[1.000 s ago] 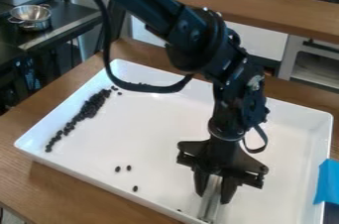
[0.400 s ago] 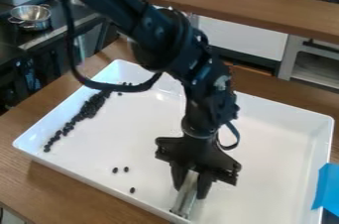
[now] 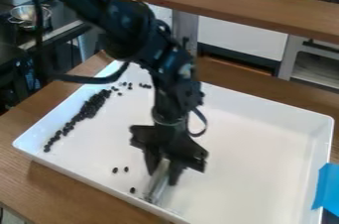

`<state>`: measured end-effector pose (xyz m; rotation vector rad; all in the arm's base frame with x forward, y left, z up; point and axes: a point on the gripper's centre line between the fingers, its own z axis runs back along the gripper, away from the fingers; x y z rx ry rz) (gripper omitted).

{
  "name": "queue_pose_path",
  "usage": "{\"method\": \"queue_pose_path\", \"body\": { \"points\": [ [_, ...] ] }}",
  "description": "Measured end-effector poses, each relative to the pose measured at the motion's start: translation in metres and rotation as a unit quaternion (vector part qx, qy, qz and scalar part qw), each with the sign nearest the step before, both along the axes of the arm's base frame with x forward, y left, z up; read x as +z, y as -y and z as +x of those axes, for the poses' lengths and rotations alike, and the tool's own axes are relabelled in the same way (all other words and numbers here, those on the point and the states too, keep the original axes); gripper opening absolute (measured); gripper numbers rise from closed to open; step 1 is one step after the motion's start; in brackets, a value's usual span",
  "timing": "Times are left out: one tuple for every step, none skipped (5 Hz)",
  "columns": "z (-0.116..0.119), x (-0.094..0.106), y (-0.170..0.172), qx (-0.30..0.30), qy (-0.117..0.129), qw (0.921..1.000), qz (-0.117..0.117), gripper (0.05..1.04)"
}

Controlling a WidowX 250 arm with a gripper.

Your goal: Sweep into pile

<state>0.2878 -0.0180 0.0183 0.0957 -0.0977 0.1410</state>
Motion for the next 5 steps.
{"method": "queue_pose_path", "body": {
  "points": [
    [0.0,0.0,-0.017,0.002,-0.002,1.0,0.006,0.376],
    [-0.005,0.002,-0.044,0.004,-0.007,0.9999,0.011,0.376],
    [-0.008,0.001,-0.069,0.003,0.005,0.9998,0.02,0.376],
    [-0.009,0.002,-0.093,0.002,0.015,0.9993,0.033,0.376],
    [-0.011,0.003,-0.117,0.01,0.023,0.9984,0.05,0.376]
  ]
}}
